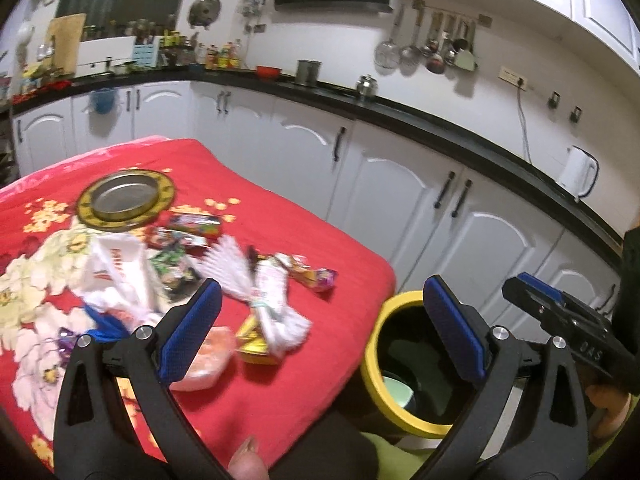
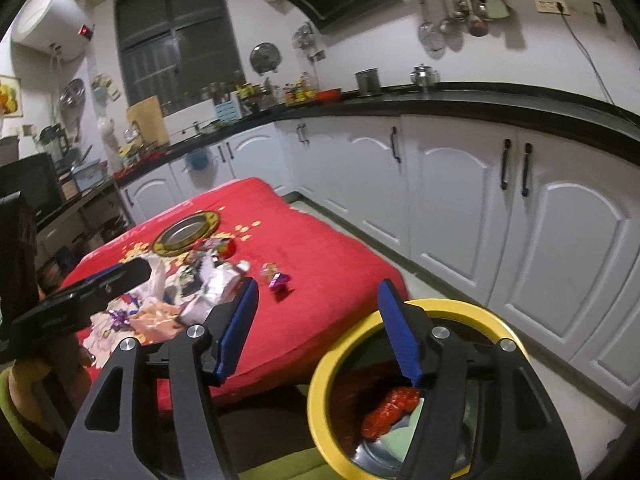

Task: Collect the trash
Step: 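Move both tools back over the table toward the remaining trash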

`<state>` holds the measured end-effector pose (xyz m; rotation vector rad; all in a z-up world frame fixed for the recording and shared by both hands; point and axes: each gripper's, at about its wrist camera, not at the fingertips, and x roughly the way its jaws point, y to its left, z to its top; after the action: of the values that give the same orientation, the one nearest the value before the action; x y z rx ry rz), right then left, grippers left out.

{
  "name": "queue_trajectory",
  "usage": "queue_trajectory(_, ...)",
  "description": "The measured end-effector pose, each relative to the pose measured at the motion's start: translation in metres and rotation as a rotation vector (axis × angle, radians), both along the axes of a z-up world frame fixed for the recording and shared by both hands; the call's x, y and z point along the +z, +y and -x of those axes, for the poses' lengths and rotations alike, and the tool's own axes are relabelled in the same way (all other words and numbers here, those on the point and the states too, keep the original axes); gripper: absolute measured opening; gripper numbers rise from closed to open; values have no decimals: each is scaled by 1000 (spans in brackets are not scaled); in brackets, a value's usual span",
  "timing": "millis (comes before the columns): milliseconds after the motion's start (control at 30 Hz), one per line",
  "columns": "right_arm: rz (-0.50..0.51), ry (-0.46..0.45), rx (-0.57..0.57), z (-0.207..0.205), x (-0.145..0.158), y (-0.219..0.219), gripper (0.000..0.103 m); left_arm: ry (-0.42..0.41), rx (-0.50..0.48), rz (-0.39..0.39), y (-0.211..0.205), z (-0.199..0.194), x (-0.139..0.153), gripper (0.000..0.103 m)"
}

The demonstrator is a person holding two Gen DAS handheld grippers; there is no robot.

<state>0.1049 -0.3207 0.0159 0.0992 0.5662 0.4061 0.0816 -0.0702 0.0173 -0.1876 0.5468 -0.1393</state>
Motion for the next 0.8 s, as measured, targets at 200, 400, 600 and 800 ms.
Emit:
queue_trajectory(200, 18, -1, 64, 3, 2, 32, 61, -11, 54, -11, 26, 4, 6, 92)
queue_trajectory(400, 36, 7, 138, 0, 0, 64, 62, -20, 102, -23, 53, 7, 10, 92)
queue_trajectory(600, 55, 22, 204, -6, 0, 99, 62, -23, 155, -14, 79, 6, 10, 92)
queue_trajectory(800, 68, 61, 233, -22, -7, 122, 63, -20, 212, -17, 103, 0, 6, 92)
